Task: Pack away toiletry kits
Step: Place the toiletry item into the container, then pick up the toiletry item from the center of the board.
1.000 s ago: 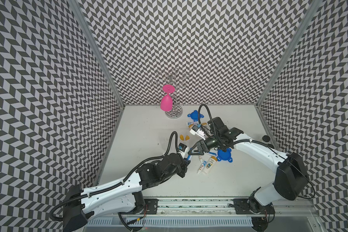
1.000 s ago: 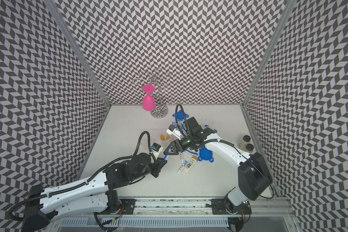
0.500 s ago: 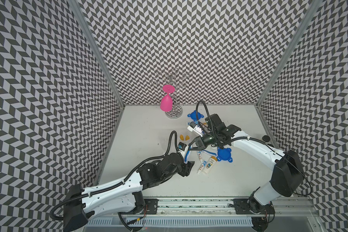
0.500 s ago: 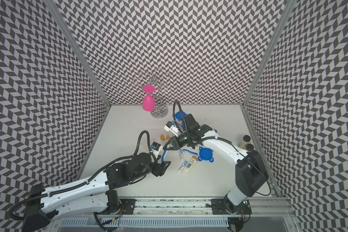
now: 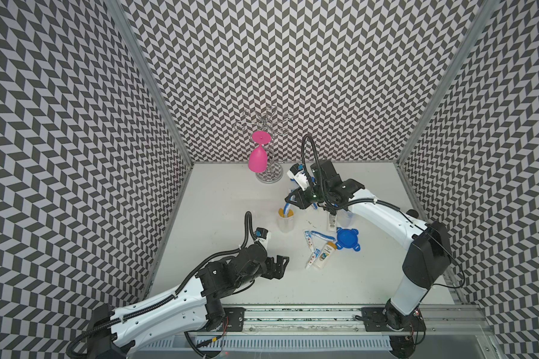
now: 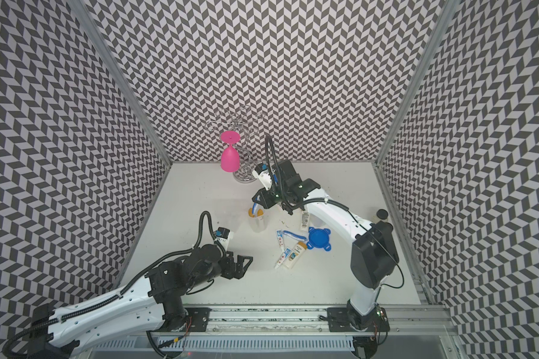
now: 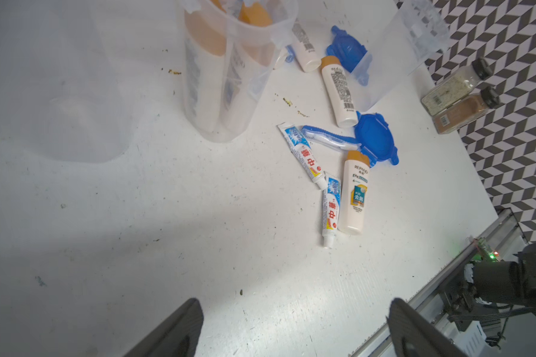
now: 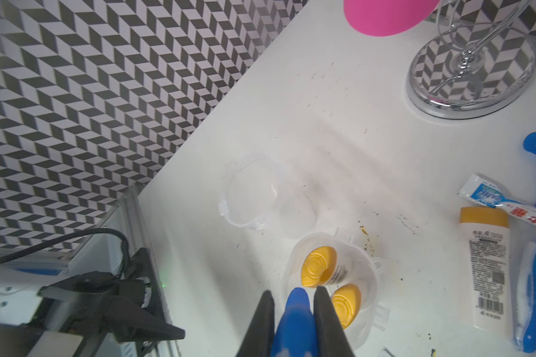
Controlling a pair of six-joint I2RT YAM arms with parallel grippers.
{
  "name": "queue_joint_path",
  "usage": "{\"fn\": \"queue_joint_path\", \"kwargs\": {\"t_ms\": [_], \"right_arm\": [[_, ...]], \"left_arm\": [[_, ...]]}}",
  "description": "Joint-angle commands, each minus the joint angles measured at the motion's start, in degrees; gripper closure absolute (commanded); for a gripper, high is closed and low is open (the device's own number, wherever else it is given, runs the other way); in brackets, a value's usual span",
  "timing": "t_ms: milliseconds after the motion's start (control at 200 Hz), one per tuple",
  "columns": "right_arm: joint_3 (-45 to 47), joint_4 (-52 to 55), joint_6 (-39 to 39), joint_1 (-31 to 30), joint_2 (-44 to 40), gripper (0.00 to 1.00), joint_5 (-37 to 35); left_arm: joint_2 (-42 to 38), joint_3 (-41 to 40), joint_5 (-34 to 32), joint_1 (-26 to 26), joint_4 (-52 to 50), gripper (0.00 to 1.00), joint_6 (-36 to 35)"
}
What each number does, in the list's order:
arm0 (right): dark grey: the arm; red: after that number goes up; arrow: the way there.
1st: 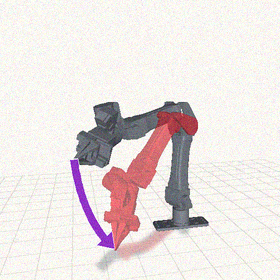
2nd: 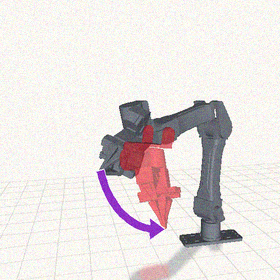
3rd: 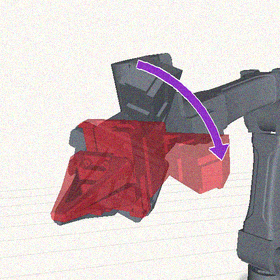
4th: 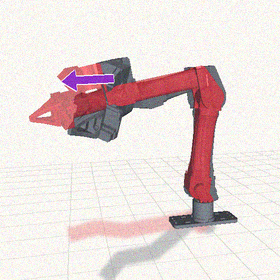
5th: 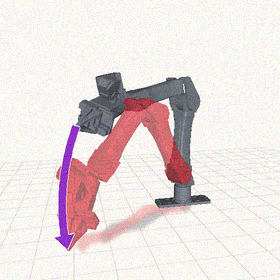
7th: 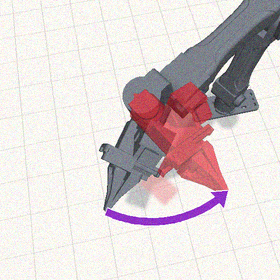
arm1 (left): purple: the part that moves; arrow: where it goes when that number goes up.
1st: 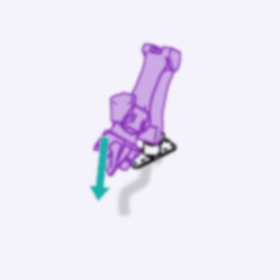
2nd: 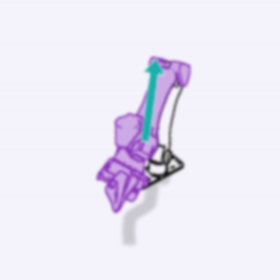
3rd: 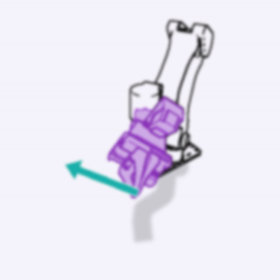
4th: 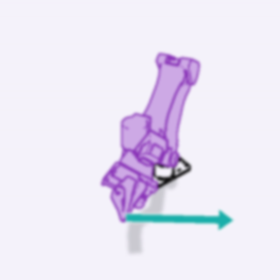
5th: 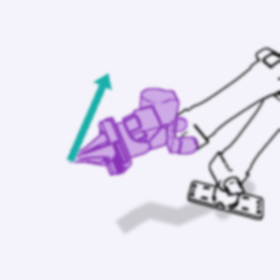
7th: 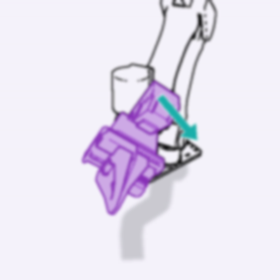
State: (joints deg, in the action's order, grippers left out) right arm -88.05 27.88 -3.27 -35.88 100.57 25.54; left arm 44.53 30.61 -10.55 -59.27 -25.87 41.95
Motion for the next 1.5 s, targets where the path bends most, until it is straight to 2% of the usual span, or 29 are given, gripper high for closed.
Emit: {"fn": "queue_joint_path", "kwargs": {"t_ms": [0, 275, 411, 666, 801, 856, 1012, 1057, 1152, 1277, 1382, 1497], "right_arm": [[0.63, -6.94, 1.28, -0.42, 0.08, 1.0, -4.38], [3.38, -8.63, 4.01, -1.02, 2.12, 1.0, -8.78], [8.44, -14.19, 3.27, -1.2, 0.95, 0.95, -8.58], [9.42, -14.74, 4.35, -2.38, 0.24, 0.71, -10.82], [8.31, -14.07, 4.15, -2.44, -1.67, 0.52, -10.75], [7.16, -12.41, 4.15, -2.45, -2.48, 0.48, -11.36], [6.29, -3.56, 2.96, -2.36, -8.34, 0.47, -14.26], [9.05, -2.17, 0.75, -2.21, -11.03, 0.46, -15.44], [17.55, -0.86, -2.34, -0.43, -17.02, 0.46, -11.87], [27.44, -0.17, -4.89, -0.16, -21.81, 0.45, -11.73], [32.82, -1.76, -5.82, -0.15, -20.77, 0.45, -9.32], [32.93, -1.19, -4.63, -0.02, -13.34, 0.47, -7.96]], "left_arm": [[2.08, 0.18, 0.7, 0.38, -1.49, 0.04, 2.17], [4.15, 2.13, -0.09, 1.02, -0.7, 0.04, -0.7], [4.86, 2.78, 0.42, 1.68, 0.82, 0.04, -1.6], [9.46, 4.1, 1.18, 2.08, 3.03, 0.04, -2.69], [11.18, 4.38, 1.32, 2.05, 3.81, 0.04, -2.23], [11.38, 4.48, 1.41, 2.05, 3.89, 0.04, -2.22], [9.82, 4.07, 1.49, 2.33, 2.65, 0.04, -2.1], [8.95, 3.26, 1.74, 2.65, 2.25, 0.04, -1.67], [6.87, 1.55, 3.27, 4.25, 1.48, 0.04, -0.51], [3.6, 0.22, 5.46, 6.42, 1.7, 0.05, 0.06], [2.28, -0.25, 7.28, 8.88, 1.55, 0.04, -0.44], [1.95, -0.25, 9.01, 11.45, 1.91, 0.05, -1.47]]}}
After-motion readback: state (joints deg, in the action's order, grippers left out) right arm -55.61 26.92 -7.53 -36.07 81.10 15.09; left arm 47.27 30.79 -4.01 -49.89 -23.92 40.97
